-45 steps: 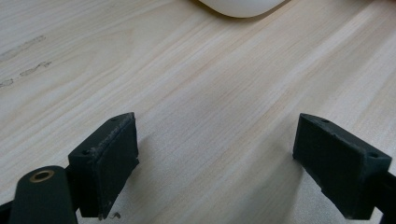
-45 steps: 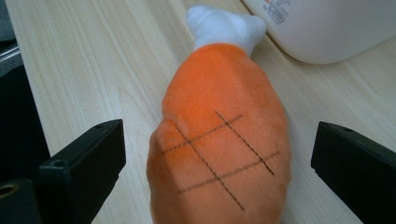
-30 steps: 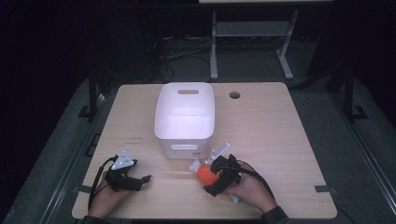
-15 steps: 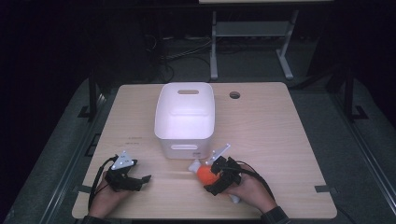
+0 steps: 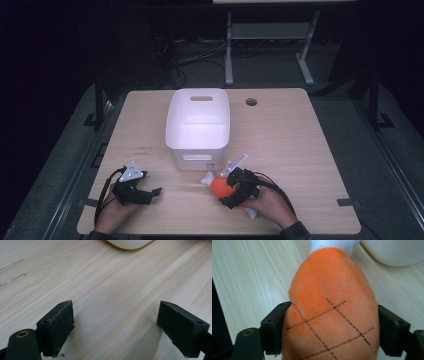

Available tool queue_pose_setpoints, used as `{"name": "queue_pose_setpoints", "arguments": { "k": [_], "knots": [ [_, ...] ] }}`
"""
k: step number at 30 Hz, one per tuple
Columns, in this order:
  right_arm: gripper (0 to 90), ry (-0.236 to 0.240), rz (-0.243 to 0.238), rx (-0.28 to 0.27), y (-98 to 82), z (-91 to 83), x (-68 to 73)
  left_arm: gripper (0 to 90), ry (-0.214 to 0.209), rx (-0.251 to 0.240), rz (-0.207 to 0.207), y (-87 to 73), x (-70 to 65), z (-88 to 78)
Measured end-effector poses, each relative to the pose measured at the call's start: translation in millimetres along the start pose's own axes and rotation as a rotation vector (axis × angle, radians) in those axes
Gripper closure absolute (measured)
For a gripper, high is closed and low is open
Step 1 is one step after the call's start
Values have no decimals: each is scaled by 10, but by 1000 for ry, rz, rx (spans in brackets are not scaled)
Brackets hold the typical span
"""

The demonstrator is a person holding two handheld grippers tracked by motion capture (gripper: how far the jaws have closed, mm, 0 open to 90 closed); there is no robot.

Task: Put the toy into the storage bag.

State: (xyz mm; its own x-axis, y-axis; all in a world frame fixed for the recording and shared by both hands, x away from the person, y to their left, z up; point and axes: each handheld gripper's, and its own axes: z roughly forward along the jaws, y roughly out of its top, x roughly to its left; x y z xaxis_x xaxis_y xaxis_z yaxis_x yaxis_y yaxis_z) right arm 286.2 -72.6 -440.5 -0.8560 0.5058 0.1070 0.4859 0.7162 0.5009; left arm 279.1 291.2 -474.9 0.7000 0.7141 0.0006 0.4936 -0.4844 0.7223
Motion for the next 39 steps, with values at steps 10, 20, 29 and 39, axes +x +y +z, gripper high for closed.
{"name": "queue_pose_setpoints", "arguments": {
  "k": [10,20,29,39],
  "knots": [
    [221,-15,8,-3,-55,-156,-39,131,0,0,0,0,0,0],
    [221,-51,27,5,-179,-272,-132,131,0,2,3,0,2,-2],
    [221,-73,47,7,-266,-357,-204,131,0,2,3,0,1,-2],
    [221,-91,67,2,-335,-433,-281,131,0,1,2,0,0,-1]
  ]
}}
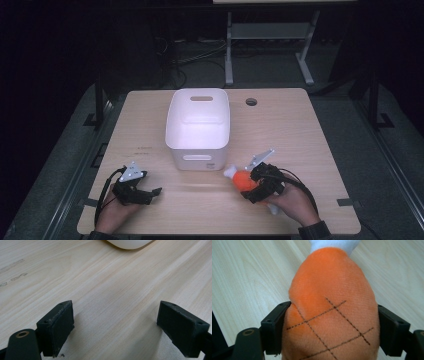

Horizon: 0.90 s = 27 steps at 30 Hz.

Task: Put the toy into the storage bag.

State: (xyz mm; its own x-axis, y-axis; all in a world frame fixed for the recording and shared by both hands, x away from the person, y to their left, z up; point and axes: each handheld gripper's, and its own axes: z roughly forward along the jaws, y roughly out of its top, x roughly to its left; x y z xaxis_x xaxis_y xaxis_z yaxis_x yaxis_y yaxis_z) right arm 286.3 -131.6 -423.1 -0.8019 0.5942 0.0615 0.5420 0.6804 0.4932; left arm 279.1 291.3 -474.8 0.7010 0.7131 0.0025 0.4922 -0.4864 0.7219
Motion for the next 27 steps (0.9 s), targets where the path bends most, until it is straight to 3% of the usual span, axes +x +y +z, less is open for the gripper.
{"name": "queue_pose_setpoints", "arguments": {
  "k": [27],
  "knots": [
    [221,-34,24,-52,104,-244,-270,131,0,-1,-3,2,-1,0]
  ]
}}
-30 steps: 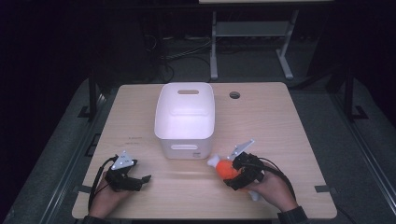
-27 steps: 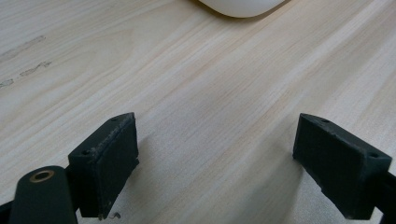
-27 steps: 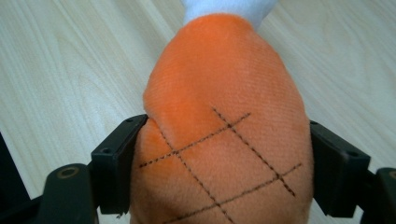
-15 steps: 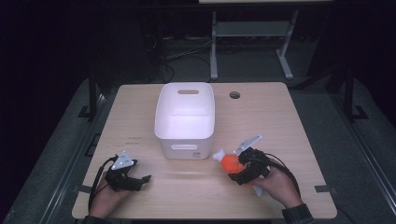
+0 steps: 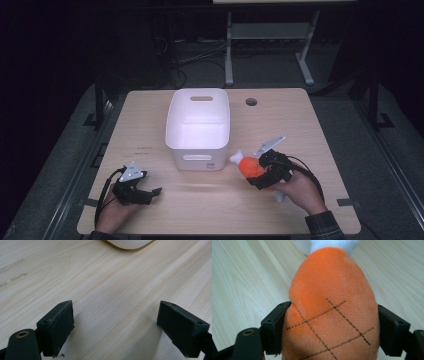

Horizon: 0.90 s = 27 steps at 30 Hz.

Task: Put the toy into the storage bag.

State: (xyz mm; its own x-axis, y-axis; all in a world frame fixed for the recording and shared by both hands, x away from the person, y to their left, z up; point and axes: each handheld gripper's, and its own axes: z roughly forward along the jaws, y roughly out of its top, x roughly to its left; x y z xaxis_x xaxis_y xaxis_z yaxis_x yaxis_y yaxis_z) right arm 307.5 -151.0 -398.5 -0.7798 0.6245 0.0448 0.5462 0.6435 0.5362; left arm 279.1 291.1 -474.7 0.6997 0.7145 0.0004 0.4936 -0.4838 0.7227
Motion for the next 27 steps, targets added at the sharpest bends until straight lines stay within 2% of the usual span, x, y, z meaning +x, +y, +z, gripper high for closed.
{"name": "queue_pose_setpoints", "arguments": {
  "k": [12,27],
  "knots": [
    [221,-16,-19,-23,165,-147,-48,131,1,0,3,0,2,0],
    [222,-35,-14,-58,306,-342,-143,131,1,-1,0,0,1,0]
  ]
}}
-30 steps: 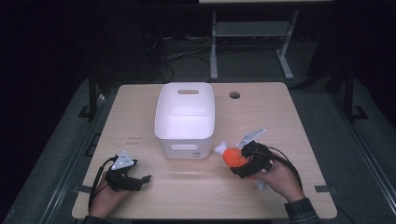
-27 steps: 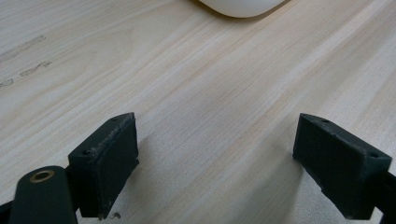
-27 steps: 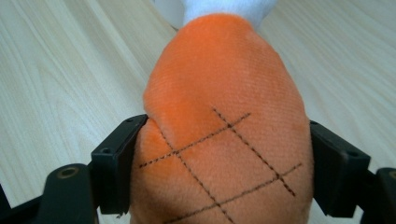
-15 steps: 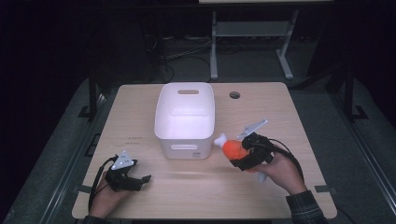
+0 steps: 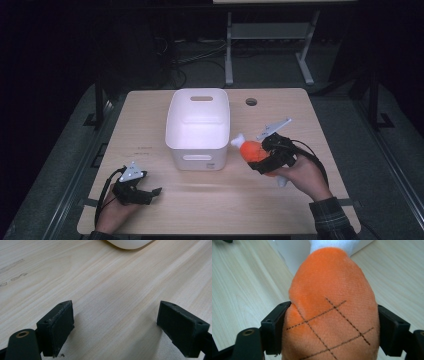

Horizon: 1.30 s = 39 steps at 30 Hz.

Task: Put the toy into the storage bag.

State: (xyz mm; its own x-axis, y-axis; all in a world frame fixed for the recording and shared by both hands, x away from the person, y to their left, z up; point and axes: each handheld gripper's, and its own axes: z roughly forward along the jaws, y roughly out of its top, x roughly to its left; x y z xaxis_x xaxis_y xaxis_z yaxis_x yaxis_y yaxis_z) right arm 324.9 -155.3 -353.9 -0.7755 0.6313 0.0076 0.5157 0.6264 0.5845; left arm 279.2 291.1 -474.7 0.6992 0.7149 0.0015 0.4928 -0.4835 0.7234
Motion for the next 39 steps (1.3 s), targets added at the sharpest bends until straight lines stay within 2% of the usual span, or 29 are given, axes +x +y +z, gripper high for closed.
{"name": "queue_pose_setpoints", "arguments": {
  "k": [12,25,39],
  "knots": [
    [222,-4,9,-30,167,-145,-76,131,1,0,0,-1,0,0],
    [222,-2,-7,-61,390,-248,-78,131,1,1,0,0,0,0],
    [222,14,-46,-69,721,-139,-44,131,1,0,0,-1,0,0]
  ]
}}
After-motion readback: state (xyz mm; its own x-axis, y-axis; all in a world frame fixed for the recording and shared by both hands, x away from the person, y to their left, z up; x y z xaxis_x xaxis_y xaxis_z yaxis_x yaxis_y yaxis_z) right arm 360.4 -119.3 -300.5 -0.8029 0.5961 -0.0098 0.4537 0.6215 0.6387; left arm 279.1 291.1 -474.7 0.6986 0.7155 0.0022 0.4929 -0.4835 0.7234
